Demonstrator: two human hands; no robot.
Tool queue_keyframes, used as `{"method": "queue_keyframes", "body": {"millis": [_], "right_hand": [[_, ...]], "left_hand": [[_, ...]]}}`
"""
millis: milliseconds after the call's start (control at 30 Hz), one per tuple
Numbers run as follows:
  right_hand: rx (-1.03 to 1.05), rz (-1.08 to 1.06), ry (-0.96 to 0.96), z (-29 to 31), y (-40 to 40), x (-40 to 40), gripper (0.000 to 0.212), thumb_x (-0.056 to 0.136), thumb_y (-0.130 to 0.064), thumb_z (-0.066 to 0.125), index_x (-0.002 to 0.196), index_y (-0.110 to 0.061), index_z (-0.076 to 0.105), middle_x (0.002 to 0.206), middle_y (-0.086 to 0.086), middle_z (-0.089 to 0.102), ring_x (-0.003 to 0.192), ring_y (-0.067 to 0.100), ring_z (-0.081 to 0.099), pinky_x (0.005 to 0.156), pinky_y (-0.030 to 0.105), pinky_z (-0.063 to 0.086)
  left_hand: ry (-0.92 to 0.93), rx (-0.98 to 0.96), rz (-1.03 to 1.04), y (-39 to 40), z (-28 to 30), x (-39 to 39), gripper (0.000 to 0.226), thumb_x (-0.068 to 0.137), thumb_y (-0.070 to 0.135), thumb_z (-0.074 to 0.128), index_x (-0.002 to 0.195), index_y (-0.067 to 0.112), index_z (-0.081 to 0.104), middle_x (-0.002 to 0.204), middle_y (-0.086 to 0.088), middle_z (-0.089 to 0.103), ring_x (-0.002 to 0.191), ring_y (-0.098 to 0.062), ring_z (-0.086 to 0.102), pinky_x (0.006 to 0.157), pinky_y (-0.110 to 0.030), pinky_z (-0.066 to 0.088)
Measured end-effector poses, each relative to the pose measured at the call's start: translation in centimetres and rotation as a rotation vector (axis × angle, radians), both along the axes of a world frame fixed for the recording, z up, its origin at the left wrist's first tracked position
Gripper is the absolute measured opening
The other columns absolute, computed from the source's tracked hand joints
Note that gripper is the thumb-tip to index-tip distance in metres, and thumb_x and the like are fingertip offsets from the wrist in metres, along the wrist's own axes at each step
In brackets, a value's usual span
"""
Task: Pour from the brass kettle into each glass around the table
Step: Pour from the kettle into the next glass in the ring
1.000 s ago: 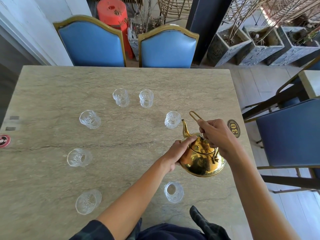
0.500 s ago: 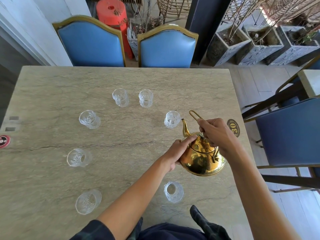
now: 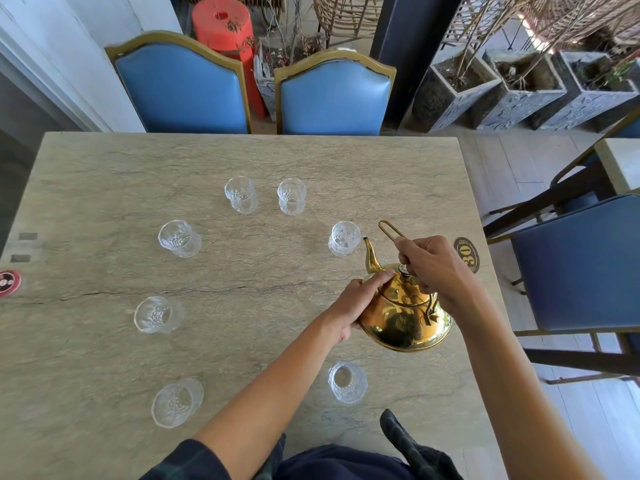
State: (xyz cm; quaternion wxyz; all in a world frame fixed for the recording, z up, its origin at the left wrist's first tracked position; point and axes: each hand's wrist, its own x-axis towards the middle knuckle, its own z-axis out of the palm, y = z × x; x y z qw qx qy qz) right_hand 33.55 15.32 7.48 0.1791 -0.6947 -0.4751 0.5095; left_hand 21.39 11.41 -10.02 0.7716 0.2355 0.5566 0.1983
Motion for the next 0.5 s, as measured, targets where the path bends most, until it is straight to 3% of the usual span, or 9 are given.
{"method": "queue_keyframes", "body": {"millis": [67, 200, 367, 500], "right_hand": [[-0.001, 0.001, 0.0, -0.04, -0.01, 0.02, 0.037, 0.102, -0.027, 0.058, 0.072, -0.006, 0.061, 0.055, 0.002, 0.037, 0.039, 0.009, 0.03, 0.038, 0.022, 0.025], [0.006, 0.021, -0.011, -0.13, -0.04, 0.06, 0.038, 0.102, -0.029, 0.057, 0.071, -0.007, 0.06, 0.058, 0.005, 0.037, 0.042, 0.011, 0.029, 0.04, 0.023, 0.024], [0.004, 0.023, -0.006, -0.16, 0.09, 0.01, 0.038, 0.102, -0.029, 0.057, 0.072, -0.007, 0.06, 0.059, 0.005, 0.037, 0.043, 0.011, 0.029, 0.041, 0.024, 0.024], [0.006, 0.029, -0.013, -0.2, 0.16, -0.05, 0.04, 0.103, -0.032, 0.057, 0.071, -0.007, 0.06, 0.059, 0.005, 0.037, 0.043, 0.012, 0.03, 0.041, 0.024, 0.025]], "left_hand": [[0.001, -0.003, 0.004, -0.02, -0.09, 0.02, 0.072, 0.087, 0.082, 0.073, 0.115, 0.016, 0.078, 0.077, 0.006, 0.078, 0.08, -0.015, 0.073, 0.068, -0.027, 0.056], [0.008, -0.005, 0.028, 0.05, -0.46, 0.06, 0.11, 0.065, 0.095, 0.08, 0.135, 0.01, 0.076, 0.103, -0.006, 0.083, 0.098, -0.023, 0.077, 0.077, -0.034, 0.061], [-0.003, 0.0, 0.031, 0.19, -0.46, -0.05, 0.109, 0.065, 0.094, 0.079, 0.136, 0.012, 0.076, 0.108, -0.007, 0.084, 0.105, -0.026, 0.079, 0.082, -0.037, 0.061], [0.009, 0.012, 0.021, 0.15, -0.12, -0.16, 0.098, 0.07, 0.09, 0.077, 0.13, 0.013, 0.081, 0.124, -0.015, 0.084, 0.123, -0.034, 0.078, 0.089, -0.039, 0.064]]}}
